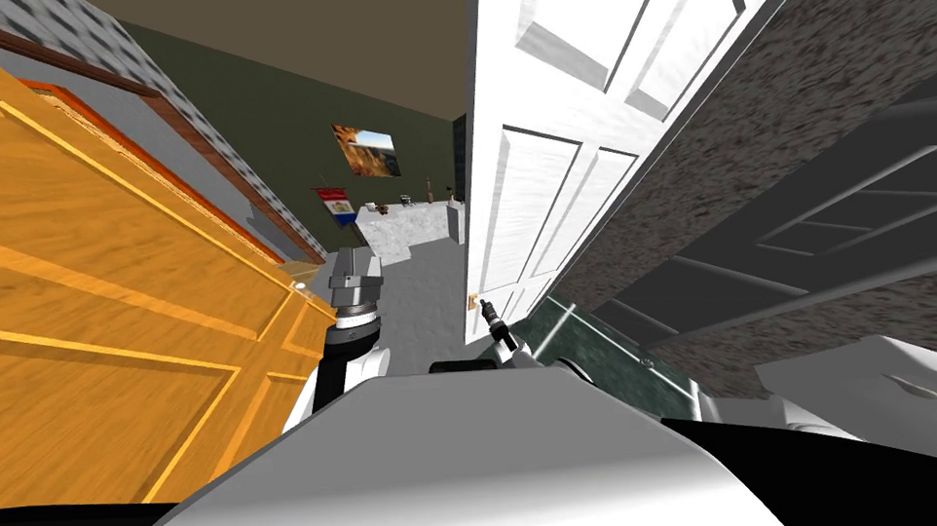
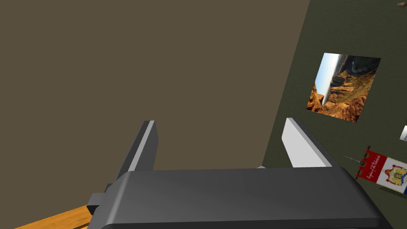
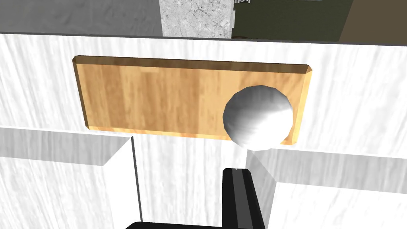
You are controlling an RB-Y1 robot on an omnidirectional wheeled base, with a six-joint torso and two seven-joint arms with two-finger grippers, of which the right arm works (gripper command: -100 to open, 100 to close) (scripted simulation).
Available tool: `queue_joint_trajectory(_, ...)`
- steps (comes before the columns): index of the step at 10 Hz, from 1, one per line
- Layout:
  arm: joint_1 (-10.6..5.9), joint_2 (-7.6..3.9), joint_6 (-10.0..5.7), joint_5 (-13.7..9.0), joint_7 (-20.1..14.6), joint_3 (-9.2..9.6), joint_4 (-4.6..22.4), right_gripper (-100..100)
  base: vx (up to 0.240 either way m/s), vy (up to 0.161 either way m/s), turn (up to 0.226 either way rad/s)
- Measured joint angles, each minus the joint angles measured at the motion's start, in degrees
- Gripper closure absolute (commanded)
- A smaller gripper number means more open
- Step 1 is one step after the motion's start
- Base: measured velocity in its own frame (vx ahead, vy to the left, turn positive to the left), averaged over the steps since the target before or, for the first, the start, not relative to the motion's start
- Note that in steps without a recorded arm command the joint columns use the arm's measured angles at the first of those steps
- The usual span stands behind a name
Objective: Push the door open
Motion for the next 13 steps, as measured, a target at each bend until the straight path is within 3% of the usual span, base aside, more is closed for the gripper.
queue_joint_trajectory(4,-0.02,0.24,-0.25,0.0,-0.3,0.23,0.0,-100,-0.197,-0.012,-0.035)
queue_joint_trajectory(6,0.63,0.48,0.31,0.0,-0.4,0.44,-1.5,-100,-0.172,0.004,-0.019)
queue_joint_trajectory(13,0.77,0.41,-0.14,-0.3,0.2,-0.19,-1.3,-100,0.179,0.064,0.025)
